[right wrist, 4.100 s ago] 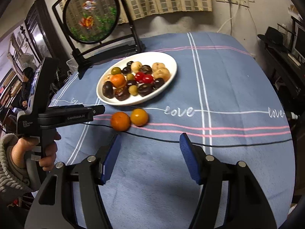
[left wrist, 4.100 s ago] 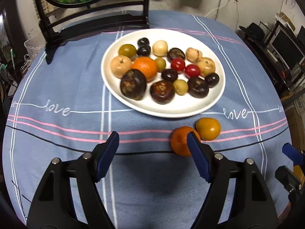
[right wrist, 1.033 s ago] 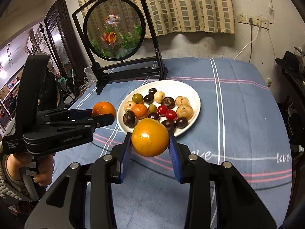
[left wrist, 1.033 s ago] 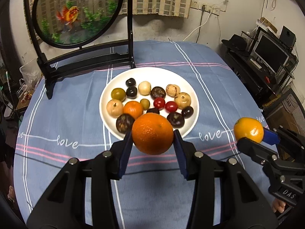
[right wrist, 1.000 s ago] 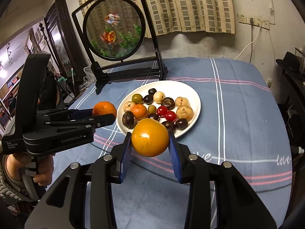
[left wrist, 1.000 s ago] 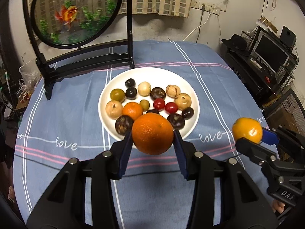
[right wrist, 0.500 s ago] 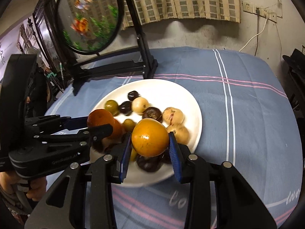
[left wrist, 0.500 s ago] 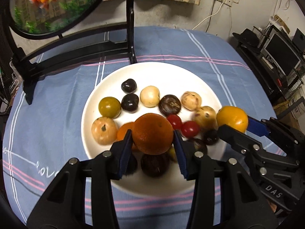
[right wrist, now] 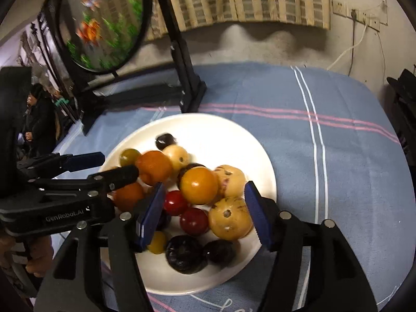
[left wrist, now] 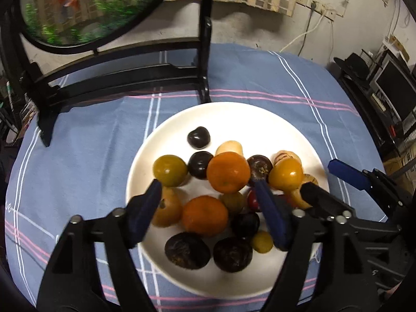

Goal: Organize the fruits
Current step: 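Carry both oranges onto the white plate and open both tools, then withdraw both open tools from the plate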

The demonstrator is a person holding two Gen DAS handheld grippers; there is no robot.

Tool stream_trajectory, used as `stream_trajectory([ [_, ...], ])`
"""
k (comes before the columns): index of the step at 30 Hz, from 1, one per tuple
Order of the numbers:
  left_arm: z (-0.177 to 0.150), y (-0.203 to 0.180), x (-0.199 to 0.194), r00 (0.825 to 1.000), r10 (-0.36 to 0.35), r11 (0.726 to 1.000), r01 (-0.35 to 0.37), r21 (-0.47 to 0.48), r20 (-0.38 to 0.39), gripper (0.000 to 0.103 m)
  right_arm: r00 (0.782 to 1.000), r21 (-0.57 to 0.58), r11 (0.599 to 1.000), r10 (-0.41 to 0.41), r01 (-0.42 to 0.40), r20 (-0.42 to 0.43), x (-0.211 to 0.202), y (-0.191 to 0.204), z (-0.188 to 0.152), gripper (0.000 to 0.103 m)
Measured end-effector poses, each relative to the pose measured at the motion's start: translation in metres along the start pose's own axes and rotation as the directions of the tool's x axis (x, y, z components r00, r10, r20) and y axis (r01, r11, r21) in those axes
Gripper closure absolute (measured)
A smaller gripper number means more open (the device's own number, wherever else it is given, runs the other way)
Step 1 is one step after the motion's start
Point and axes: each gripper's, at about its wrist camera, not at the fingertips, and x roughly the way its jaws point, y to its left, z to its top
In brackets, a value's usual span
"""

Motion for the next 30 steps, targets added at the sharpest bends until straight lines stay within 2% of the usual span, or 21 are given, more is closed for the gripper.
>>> stream_trajectory([
  [3, -0.005, 0.001, -0.02, 1.0, 0.011, 1.0, -0.011, 0.0, 0.01, 0.023, 1.0, 0.021, 1.0, 0.005, -0.005, 0.011, -0.019, 0.004, -0.003, 0.04],
  [6, -0.015, 0.001, -0.045, 0.999, 0.038, 0.999, -0.038, 0.003, 0.027, 0.017, 1.0, 0.05, 0.999, 0.009, -0.009, 0.007, -0.043, 0.012, -0.013, 0.04],
  [13, -0.055, -0.004, -0.122, 0.994, 0.085, 0.996, -0.085, -0.006, 0.072, 0.003, 0.999, 0.039, 0.998, -0.043, 0.044, -0.021, -0.102, 0.049, -0.049, 0.039],
  [15, -0.067, -0.005, -0.143, 0.993, 0.089, 0.996, -0.089, -0.005, 0.082, 0.002, 0.998, 0.043, 0.997, -0.064, 0.065, -0.021, -0.121, 0.059, -0.061, 0.024],
  [16, -0.073, -0.006, -0.151, 0.992, 0.09, 0.996, -0.09, -0.002, 0.085, 0.002, 0.997, 0.044, 0.997, -0.069, 0.07, -0.017, -0.13, 0.064, -0.065, 0.02],
  [17, -0.079, -0.006, -0.159, 0.992, 0.091, 0.996, -0.091, 0.001, 0.088, 0.002, 0.997, 0.043, 0.996, -0.078, 0.078, -0.009, -0.138, 0.069, -0.07, 0.009],
  [18, -0.087, -0.007, -0.169, 0.991, 0.095, 0.995, -0.096, 0.002, 0.094, 0.002, 0.995, 0.038, 0.995, -0.097, 0.096, 0.014, -0.152, 0.076, -0.076, 0.003],
  [21, -0.108, -0.006, -0.195, 0.99, 0.105, 0.994, -0.106, -0.002, 0.098, 0.002, 0.991, 0.014, 0.992, -0.125, 0.125, 0.039, -0.174, 0.09, -0.085, 0.003],
  [26, -0.132, -0.005, -0.224, 0.99, 0.096, 0.995, -0.097, 0.005, 0.106, 0.002, 0.993, 0.032, 0.993, -0.115, 0.114, 0.027, -0.198, 0.098, -0.1, 0.003],
  [30, -0.147, -0.002, -0.242, 0.994, 0.047, 0.999, -0.047, -0.003, 0.102, 0.002, 0.994, 0.03, 0.994, -0.104, 0.103, 0.03, -0.21, 0.107, -0.11, 0.003],
])
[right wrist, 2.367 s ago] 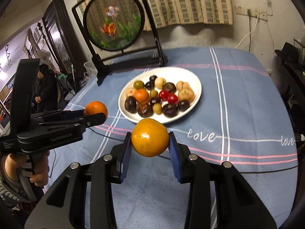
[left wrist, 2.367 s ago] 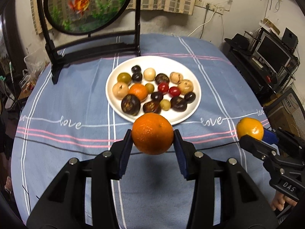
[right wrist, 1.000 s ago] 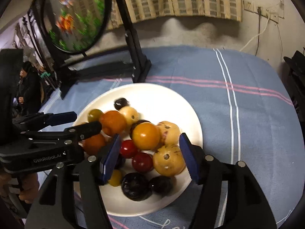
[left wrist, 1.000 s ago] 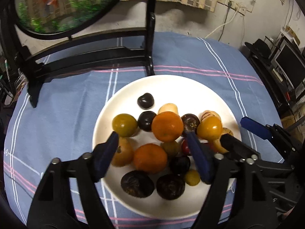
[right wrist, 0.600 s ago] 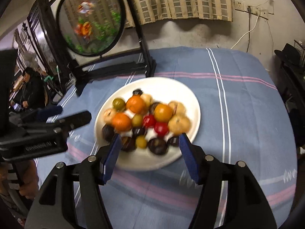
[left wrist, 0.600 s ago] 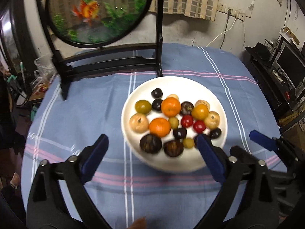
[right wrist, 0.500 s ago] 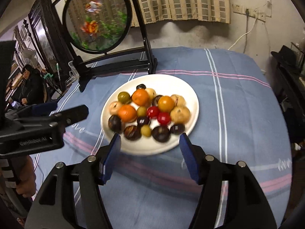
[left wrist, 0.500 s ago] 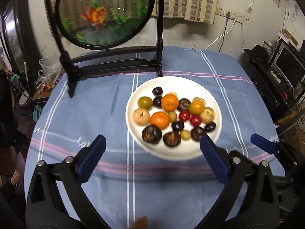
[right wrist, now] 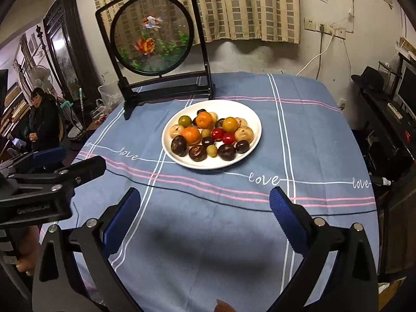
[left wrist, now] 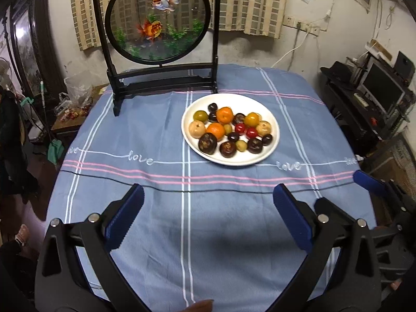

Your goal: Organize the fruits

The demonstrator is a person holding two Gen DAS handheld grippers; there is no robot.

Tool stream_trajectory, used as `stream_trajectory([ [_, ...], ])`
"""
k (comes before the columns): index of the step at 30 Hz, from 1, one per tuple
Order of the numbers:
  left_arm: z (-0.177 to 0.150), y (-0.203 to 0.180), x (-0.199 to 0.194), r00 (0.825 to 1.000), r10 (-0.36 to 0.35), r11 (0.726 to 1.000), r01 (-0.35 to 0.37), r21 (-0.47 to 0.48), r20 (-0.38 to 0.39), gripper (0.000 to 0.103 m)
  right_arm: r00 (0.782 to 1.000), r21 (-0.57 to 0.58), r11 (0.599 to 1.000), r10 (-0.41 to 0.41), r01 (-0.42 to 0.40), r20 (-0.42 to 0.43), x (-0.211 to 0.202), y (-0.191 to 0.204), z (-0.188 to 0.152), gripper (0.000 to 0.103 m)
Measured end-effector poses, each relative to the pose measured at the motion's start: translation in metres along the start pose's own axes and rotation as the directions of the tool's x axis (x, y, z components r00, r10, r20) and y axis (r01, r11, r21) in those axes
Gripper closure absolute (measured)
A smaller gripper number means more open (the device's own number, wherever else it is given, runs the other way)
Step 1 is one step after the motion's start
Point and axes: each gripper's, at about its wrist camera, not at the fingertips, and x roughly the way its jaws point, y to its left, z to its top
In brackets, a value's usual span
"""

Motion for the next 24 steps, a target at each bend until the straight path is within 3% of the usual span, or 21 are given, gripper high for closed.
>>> stream_trajectory([
  [24, -0.012, -0.006, -0.027, 0.999, 0.009, 1.0, -0.01, 0.028, 0.032, 0.002, 1.0, -0.046, 0.999, 0.005, -0.004, 0.029, -0.02, 0.021, -0.007, 0.003],
])
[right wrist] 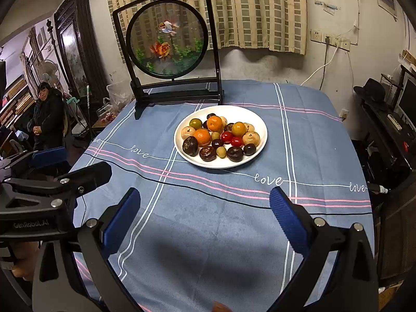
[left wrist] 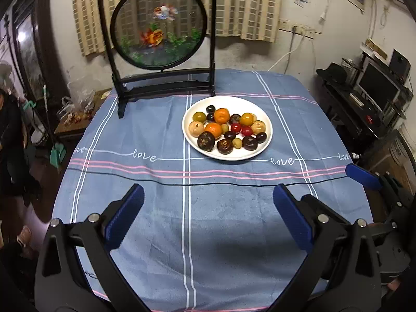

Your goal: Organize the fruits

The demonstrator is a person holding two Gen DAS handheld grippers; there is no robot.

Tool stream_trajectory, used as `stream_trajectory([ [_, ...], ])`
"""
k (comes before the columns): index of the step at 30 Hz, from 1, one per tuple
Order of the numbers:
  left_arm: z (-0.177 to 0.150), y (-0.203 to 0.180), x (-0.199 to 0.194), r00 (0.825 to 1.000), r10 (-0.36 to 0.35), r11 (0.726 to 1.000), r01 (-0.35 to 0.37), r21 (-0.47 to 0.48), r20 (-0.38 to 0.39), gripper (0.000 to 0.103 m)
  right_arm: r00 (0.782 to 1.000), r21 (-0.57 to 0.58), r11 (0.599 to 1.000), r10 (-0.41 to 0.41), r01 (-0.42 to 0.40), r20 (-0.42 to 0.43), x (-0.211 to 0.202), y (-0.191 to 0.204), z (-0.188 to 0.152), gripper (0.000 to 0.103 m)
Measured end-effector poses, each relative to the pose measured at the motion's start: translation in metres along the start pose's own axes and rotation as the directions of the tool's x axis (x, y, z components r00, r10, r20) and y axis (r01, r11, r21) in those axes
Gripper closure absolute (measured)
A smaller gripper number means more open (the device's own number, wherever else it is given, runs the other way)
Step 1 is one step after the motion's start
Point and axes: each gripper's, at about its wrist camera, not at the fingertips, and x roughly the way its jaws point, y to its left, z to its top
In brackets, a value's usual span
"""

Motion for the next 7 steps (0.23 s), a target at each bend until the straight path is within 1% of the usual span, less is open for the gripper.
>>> stream_trajectory([
  [3, -0.0002, 0.0011, 0.0008, 1.0, -0.018, 1.0, 0.018, -0.011, -0.006, 0.002, 1.0, 0.004, 1.0, 0.004, -0.004, 0.001, -0.0006, -0.0002, 0.0002, 0.003],
  [5, -0.0002, 0.0059, 0.0026, 0.997, -0.072, 0.996, 0.072, -0.045, -0.016, 0.002, 1.0, 0.005, 1.0, 0.004, -0.004, 0.003, -0.0011, -0.0001, 0.0001, 0.003],
  [7, 0.0006, 0.0088, 0.0033, 0.997, -0.072, 0.995, 0.071, -0.064, -0.018, 0.002, 1.0, 0.009, 1.0, 0.004, -0.004, 0.004, -0.0012, -0.0008, 0.0005, 0.003],
])
